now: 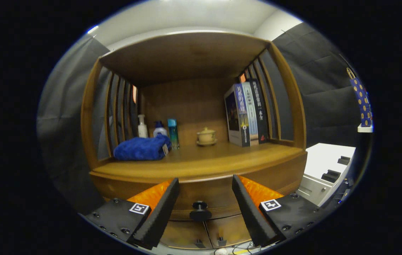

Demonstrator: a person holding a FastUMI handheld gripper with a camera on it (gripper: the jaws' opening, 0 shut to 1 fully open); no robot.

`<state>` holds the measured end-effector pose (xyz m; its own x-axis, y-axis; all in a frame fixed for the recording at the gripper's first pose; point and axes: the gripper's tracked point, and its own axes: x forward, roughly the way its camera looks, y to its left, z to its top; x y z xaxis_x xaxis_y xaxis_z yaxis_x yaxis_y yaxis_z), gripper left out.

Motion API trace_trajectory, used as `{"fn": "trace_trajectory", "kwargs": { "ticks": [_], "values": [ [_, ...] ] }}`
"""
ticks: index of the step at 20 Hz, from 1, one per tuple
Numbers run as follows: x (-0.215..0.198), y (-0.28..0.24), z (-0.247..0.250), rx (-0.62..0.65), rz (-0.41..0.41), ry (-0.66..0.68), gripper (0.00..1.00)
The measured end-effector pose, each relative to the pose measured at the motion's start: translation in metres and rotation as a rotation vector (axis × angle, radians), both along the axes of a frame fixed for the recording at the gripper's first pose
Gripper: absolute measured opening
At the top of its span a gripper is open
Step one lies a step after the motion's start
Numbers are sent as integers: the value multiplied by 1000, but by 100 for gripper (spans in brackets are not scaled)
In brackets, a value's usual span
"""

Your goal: Pull open the drawer, take out the items inside it, and place them on the countertop above the cabinet.

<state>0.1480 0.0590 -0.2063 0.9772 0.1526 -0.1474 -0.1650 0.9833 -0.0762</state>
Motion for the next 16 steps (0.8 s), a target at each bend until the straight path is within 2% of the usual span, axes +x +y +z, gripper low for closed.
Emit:
{"fn": "trace_trajectory", "kwargs": {
  "ticks": [7, 9, 14, 16],
  "values": [
    [15, -1, -45, 50, 8, 55, 97],
    [11, 5, -56, 50, 43, 80, 85],
    [13, 5, -62, 102, 52, 95, 54],
    [14, 5, -62, 90, 80, 96, 50]
  ]
}}
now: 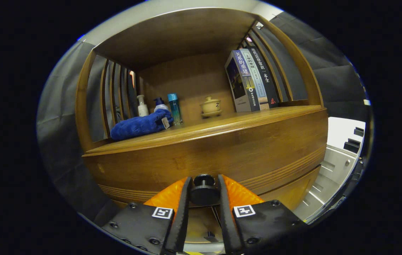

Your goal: Pull open the drawer, take out the items inside it, and place them on the countertop above the cabinet.

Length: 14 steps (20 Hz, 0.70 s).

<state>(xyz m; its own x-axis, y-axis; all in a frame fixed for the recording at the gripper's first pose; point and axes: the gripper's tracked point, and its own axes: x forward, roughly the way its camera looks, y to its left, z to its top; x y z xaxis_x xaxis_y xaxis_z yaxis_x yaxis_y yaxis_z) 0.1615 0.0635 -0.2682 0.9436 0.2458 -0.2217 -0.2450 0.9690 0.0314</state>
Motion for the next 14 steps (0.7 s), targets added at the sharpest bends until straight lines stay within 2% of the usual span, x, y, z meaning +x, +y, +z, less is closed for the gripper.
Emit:
{"fn": "trace_trajectory", "kwargs": {
  "ticks": [3, 6, 10, 14],
  "values": [
    [5, 0, 3, 7, -13, -5, 44],
    [-6, -5, 2, -47, -32, 11, 39],
    [-37, -10, 3, -4, -58, 18, 39],
    [-67, -17, 6, -41, -61, 18, 38]
  ]
}}
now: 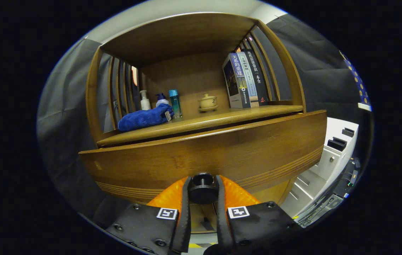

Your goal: Pull open the drawer, take out the items inside it, and place them on the countertop above the cabinet.

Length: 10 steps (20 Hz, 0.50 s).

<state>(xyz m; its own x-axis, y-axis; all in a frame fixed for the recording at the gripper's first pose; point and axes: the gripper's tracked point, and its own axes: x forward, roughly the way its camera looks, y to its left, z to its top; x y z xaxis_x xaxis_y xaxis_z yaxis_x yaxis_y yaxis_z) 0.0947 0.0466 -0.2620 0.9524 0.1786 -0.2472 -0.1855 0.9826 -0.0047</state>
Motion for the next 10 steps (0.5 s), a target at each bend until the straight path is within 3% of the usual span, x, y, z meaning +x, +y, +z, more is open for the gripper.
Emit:
{"fn": "trace_trajectory", "kwargs": {
  "ticks": [10],
  "values": [
    [-48, -11, -3, -35, -21, 41, 38]
  ]
}}
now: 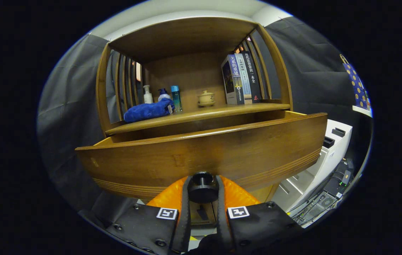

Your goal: Pull open the drawer, take out the items inside it, and place them on the countertop above the cabinet.

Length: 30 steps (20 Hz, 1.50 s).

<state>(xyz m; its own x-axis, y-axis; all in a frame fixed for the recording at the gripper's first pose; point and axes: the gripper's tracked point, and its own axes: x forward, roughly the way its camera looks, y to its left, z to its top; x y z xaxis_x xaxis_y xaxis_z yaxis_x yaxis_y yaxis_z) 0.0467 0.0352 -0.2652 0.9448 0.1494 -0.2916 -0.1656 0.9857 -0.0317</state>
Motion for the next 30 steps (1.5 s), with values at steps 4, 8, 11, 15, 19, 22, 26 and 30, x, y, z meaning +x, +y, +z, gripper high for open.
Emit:
{"fn": "trace_trajectory", "kwargs": {
  "ticks": [4, 8, 11, 15, 19, 22, 26, 30],
  "values": [
    [-7, -2, -1, -12, -9, -2, 38],
    [-12, -4, 1, -19, -16, -9, 34],
    [-15, -4, 0, -1, -9, -3, 30],
    [-25, -7, 0, -2, -12, 0, 30],
    [-39, -9, 0, -12, 3, 8, 30],
    [-41, -9, 0, 15, -10, 10, 30],
    [-40, -10, 1, -21, -29, 11, 36],
    [-40, -8, 25, -5, -47, -21, 54]
  ]
}}
